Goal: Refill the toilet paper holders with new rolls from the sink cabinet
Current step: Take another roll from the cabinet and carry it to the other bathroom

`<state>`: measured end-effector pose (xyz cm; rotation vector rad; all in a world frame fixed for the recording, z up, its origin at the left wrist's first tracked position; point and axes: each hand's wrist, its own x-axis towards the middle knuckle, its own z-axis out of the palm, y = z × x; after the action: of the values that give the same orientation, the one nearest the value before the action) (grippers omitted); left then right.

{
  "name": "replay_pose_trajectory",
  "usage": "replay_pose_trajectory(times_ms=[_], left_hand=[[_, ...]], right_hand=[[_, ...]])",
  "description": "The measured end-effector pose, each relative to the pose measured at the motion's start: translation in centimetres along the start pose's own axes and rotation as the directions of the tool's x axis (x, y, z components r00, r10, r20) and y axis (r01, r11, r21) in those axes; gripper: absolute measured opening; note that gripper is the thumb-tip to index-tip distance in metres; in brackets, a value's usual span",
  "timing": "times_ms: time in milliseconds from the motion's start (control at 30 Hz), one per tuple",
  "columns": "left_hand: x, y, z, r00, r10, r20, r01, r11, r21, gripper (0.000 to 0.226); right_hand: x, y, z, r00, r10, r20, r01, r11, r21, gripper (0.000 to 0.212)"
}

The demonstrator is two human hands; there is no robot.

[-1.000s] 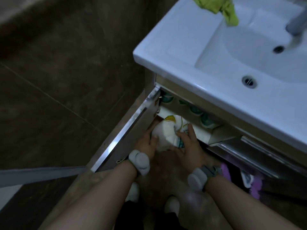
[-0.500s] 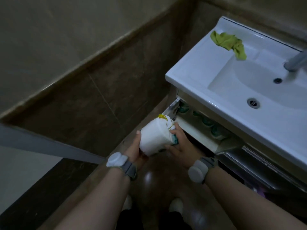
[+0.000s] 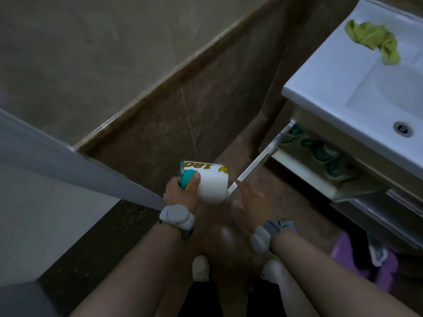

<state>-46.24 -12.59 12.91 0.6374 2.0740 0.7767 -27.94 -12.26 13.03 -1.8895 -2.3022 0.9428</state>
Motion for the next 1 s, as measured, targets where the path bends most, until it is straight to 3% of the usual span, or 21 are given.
replay_pose_trajectory(times_ms=[133, 267, 367, 733, 1000], left_hand=[[1.3, -1.8, -2.1, 0.982, 0.141, -0.126, -0.108, 0.965, 0.240, 0.055], [2.1, -3.8, -2.9, 0.988, 0.134, -0.080, -0.106, 0.953, 0.285, 0.058], [2.1, -4.9, -2.6, 0.993, 0.113, -0.034, -0.099, 0.952, 0.290, 0.064], [-1.3, -4.3, 1.5, 0.984, 0.146, 0.102, -0.172, 0.930, 0.326, 0.066], [-7.8, -1.4, 8.4, 0.955, 0.166, 0.247, -0.235, 0.930, 0.282, 0.059]], right_hand=[[0.9, -1.7, 3.3, 0.979, 0.058, 0.196, -0.010, 0.971, -0.239, 0.064], [1.8, -2.2, 4.6, 0.959, 0.095, 0.266, 0.018, 0.919, -0.394, 0.060], [2.9, -1.7, 5.0, 0.931, 0.118, 0.345, 0.038, 0.910, -0.414, 0.058], [0.2, 5.5, 5.3, 0.936, 0.070, 0.346, 0.119, 0.860, -0.495, 0.052], [-4.9, 13.8, 1.9, 0.925, 0.203, 0.322, 0.027, 0.808, -0.588, 0.048]])
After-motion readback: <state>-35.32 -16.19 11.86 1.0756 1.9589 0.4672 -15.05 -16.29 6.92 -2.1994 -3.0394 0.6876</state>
